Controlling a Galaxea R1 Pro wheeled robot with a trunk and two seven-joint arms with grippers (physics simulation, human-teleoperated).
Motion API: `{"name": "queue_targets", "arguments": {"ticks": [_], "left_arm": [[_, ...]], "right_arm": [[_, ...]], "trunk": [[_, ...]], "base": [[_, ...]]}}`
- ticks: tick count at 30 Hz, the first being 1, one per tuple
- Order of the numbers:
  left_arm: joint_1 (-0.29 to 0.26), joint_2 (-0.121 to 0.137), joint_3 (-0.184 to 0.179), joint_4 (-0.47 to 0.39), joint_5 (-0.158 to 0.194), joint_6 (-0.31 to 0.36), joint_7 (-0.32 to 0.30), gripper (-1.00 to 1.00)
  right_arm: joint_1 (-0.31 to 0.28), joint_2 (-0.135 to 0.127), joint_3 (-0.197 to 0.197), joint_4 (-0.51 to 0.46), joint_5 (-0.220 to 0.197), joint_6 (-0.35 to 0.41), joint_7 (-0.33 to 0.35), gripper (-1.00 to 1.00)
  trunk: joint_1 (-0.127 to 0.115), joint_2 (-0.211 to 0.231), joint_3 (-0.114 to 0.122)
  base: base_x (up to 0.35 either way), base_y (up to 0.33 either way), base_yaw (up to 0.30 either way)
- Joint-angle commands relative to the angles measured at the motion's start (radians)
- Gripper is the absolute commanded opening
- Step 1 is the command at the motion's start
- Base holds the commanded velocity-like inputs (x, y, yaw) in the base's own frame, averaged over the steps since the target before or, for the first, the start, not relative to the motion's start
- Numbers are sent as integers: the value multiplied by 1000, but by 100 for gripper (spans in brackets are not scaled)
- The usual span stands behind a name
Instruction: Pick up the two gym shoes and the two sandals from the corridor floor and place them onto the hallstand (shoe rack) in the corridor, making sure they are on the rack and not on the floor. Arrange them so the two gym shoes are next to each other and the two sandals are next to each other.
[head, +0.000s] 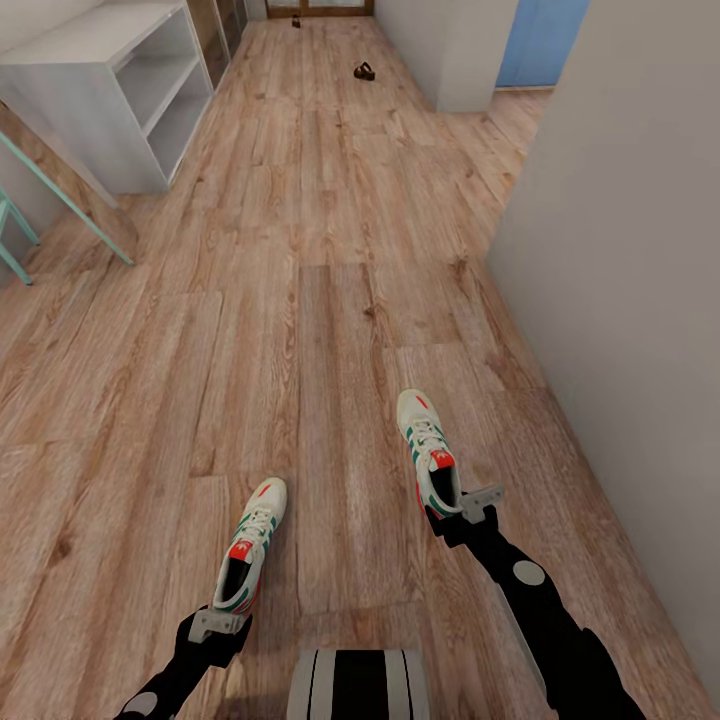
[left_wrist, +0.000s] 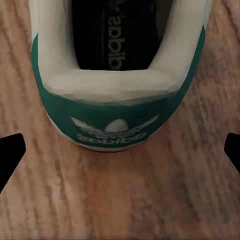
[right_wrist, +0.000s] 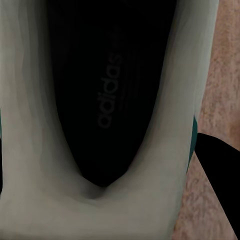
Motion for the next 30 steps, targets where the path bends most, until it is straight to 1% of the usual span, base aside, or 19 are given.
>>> {"name": "queue_targets", "arguments": {"ticks": [1,11,30], "left_arm": [[0,0,9,1,-10,-4,-4,100],[0,0,9,1,-10,-6,-4,100],[0,0,9,1,-10,-8,-4,100]], "right_arm": [[0,0,1,-2,9,5,2,-100],[0,0,1,-4,9,5,2,-100],[0,0,1,0,9,5,2,-100]], "trunk": [[0,0,-1],[0,0,-1],[0,0,-1]], "base": [[0,0,0],[0,0,0],[51,0,0]]}}
